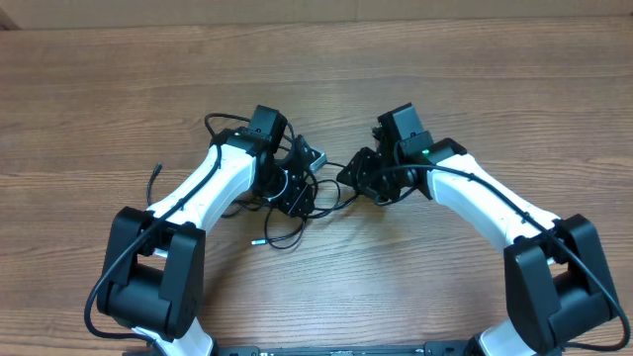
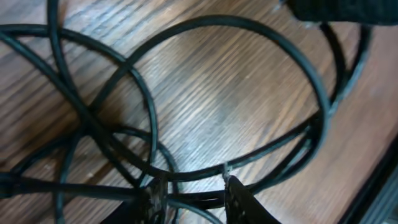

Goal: Untangle cables
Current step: 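Bring the left gripper back toward the right gripper over the cables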

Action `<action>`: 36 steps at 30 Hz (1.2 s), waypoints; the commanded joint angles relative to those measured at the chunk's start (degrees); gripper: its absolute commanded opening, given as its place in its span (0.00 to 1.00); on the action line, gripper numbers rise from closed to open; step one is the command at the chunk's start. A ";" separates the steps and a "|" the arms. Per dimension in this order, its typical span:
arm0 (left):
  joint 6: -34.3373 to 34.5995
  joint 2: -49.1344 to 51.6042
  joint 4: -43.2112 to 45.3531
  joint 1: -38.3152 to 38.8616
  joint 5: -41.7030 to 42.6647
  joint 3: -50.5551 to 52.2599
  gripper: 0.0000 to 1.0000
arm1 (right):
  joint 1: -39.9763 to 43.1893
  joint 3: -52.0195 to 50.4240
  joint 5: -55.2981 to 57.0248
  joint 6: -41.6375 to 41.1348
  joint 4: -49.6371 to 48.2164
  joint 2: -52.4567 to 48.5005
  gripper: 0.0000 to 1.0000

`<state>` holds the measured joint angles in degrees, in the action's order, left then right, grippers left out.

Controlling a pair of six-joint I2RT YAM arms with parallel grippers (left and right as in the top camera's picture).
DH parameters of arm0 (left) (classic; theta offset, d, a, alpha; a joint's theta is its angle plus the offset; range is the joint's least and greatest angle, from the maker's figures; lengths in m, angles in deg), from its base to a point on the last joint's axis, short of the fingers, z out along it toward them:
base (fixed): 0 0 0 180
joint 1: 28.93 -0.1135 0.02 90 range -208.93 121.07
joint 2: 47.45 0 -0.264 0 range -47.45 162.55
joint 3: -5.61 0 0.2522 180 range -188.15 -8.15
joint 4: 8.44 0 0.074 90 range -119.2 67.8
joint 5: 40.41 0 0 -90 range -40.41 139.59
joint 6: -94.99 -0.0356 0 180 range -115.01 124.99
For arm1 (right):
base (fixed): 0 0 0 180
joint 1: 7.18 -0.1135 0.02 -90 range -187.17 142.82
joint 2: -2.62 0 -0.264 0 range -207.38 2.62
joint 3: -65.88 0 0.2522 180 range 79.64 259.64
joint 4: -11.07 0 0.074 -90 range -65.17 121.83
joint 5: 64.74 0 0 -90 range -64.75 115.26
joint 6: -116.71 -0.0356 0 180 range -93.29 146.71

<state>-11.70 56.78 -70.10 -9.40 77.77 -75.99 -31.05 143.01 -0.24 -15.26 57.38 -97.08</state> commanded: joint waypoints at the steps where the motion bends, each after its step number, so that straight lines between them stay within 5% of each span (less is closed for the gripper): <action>1: 6.03 0.50 0.81 -0.96 -8.90 0.24 0.31 | -0.39 0.33 3.06 0.20 -0.31 0.57 0.42; 5: 7.10 0.50 0.81 -4.20 -6.19 0.24 0.36 | -0.02 0.70 9.29 2.86 -2.69 0.59 0.61; 12: 9.27 0.50 1.79 -6.49 -5.66 0.24 0.42 | -1.31 8.09 5.35 12.17 3.72 0.57 0.69; 25: 9.31 0.50 1.66 -6.45 -4.63 0.24 0.42 | -5.75 4.72 7.78 9.46 3.96 -2.43 0.44; 32: -9.29 0.50 -1.62 -6.34 17.57 0.24 0.50 | -5.75 4.72 3.45 8.76 4.22 -3.63 0.27; 36: -12.50 0.50 -3.08 -5.88 18.05 0.24 0.52 | -5.75 4.70 1.42 7.41 6.25 -3.63 0.20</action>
<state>-18.97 56.78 -72.83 -15.54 91.76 -75.99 -36.52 148.10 2.84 -6.54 62.98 -100.69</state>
